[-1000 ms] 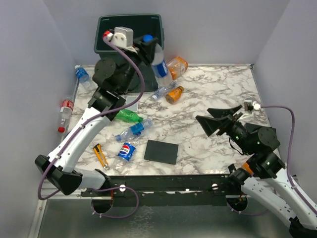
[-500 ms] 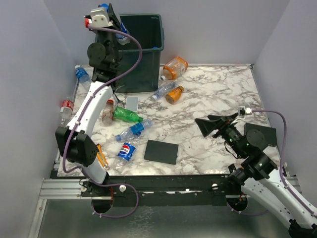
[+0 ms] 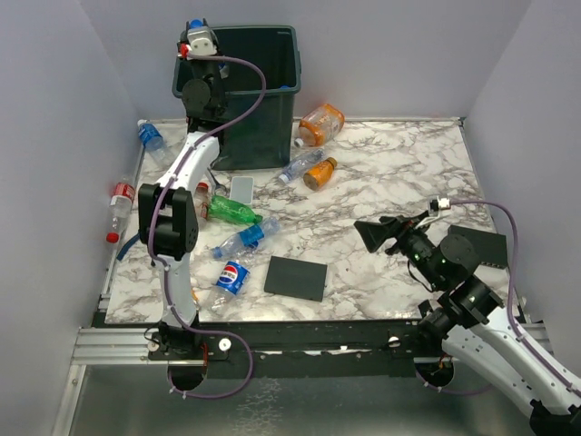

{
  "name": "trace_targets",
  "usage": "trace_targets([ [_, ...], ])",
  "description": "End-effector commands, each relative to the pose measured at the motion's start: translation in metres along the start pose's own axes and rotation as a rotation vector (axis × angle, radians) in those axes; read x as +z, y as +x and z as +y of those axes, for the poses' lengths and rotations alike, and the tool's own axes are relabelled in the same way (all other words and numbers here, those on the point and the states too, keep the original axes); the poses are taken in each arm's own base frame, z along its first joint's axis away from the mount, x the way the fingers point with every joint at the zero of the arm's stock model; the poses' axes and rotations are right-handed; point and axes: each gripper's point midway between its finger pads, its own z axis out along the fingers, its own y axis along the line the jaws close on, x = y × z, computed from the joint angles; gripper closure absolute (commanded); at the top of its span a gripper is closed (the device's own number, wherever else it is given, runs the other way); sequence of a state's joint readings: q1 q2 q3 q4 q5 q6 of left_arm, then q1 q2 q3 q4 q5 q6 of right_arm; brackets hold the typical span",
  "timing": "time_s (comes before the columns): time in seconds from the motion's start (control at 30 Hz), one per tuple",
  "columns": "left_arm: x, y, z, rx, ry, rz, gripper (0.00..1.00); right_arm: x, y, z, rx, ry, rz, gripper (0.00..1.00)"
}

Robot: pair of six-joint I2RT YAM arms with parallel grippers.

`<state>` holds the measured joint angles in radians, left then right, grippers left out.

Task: Put the plastic bottles in the bin
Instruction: Place the plastic bottle in the trash bin.

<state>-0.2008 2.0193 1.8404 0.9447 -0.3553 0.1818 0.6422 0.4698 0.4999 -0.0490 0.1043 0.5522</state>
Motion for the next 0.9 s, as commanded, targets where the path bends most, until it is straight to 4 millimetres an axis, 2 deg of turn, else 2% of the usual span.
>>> trace_targets([
  [0.0,0.009,0.004,0.012,-0.078,-0.055,-0.091,1.0,0.003,0.003,-0.007,-0.025,0.038,0.014,0.0],
  [0.07,0.003,0.029,0.011,-0.098,-0.064,-0.047,1.0,0.004,0.006,-0.01,-0.027,0.051,0.023,0.0],
  [0.1,-0.001,0.04,0.009,-0.109,-0.059,-0.022,0.97,0.005,0.007,-0.011,-0.027,0.057,0.025,0.0],
  [0.2,-0.008,0.057,0.003,-0.111,-0.038,0.035,0.56,0.006,0.01,-0.013,-0.031,0.062,0.033,0.0],
  [0.3,-0.003,0.05,0.002,-0.111,-0.028,0.049,0.12,0.008,0.009,-0.013,-0.037,0.06,0.029,0.0],
  [0.33,0.0,0.042,0.0,-0.115,-0.024,0.04,0.02,0.009,0.008,-0.012,-0.041,0.057,0.027,0.0],
  [0.4,0.007,0.02,-0.001,-0.129,-0.02,0.012,0.01,0.01,0.005,-0.011,-0.048,0.056,0.018,0.0],
  [0.5,0.014,-0.028,-0.008,-0.167,-0.002,-0.054,0.01,0.012,0.0,-0.009,-0.058,0.057,0.011,0.0],
  [0.6,0.004,-0.078,-0.031,-0.22,0.044,-0.093,0.01,0.016,-0.003,-0.008,-0.071,0.059,0.006,0.0],
  [0.7,-0.034,-0.114,-0.077,-0.248,0.168,-0.055,0.01,0.022,-0.002,-0.012,-0.07,0.087,0.009,0.0],
  [0.77,-0.072,-0.13,-0.112,-0.254,0.276,0.012,0.01,0.029,0.0,-0.02,-0.063,0.138,0.02,0.0],
  [0.83,-0.113,-0.123,-0.137,-0.274,0.361,0.125,0.01,0.036,0.003,-0.028,-0.068,0.186,0.042,0.0],
  [0.87,-0.131,-0.115,-0.143,-0.305,0.381,0.193,0.01,0.04,0.004,-0.033,-0.069,0.223,0.056,0.0],
])
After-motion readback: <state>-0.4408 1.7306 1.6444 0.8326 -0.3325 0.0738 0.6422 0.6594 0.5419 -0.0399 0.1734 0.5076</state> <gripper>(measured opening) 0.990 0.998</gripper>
